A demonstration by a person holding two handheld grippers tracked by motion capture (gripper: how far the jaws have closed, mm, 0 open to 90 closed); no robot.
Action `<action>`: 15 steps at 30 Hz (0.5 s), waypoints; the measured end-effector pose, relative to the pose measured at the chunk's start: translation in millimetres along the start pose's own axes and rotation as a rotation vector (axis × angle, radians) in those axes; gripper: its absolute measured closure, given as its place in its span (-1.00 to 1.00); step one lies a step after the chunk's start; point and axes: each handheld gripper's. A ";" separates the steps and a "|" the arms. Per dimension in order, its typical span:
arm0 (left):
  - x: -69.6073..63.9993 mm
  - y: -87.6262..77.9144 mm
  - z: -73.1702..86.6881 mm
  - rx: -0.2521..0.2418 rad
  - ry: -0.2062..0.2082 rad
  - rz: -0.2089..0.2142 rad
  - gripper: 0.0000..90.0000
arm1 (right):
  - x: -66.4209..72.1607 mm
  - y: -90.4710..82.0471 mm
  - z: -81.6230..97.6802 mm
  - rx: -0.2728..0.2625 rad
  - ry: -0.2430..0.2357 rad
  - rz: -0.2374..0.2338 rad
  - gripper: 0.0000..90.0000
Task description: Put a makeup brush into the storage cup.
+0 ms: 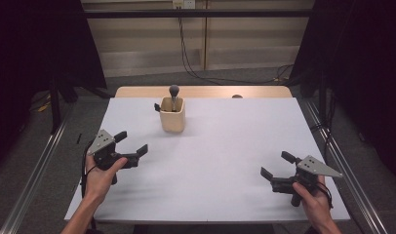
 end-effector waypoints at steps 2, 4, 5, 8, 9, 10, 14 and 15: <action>-1.2 -3.6 3.2 0.003 0.006 -0.007 -0.92 | 0.1 0.0 0.0 0.001 -0.002 0.001 -1.00; -2.6 -7.6 6.9 0.002 -0.002 -0.005 -0.92 | 0.2 0.0 0.0 0.001 -0.002 0.002 -1.00; -3.4 -9.3 8.3 0.004 -0.005 -0.010 -0.92 | 0.3 -0.2 -0.2 0.000 -0.003 0.002 -1.00; -5.1 -15.4 11.0 0.003 -0.010 -0.018 -0.92 | 0.4 0.2 0.0 0.001 -0.002 0.004 -1.00; -5.6 -17.6 11.9 0.006 -0.002 -0.019 -0.92 | 0.6 0.2 0.0 0.002 -0.001 0.002 -1.00; -6.6 -19.4 12.9 0.006 0.001 -0.026 -0.92 | 0.9 0.2 -0.1 0.001 -0.003 0.002 -1.00; -12.1 -27.3 16.2 0.012 0.003 -0.045 -0.92 | 0.9 -0.1 0.1 0.002 -0.002 0.003 -1.00; -14.0 -29.1 16.8 0.005 0.007 -0.049 -0.92 | 0.6 -0.2 0.2 0.002 -0.003 0.004 -1.00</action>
Point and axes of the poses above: each handheld gripper's, and its own axes: y roughly forward along the jaws, z roughly out of its underside, x roughly to its left, and after that the axes turned 5 degrees about z, right-handed
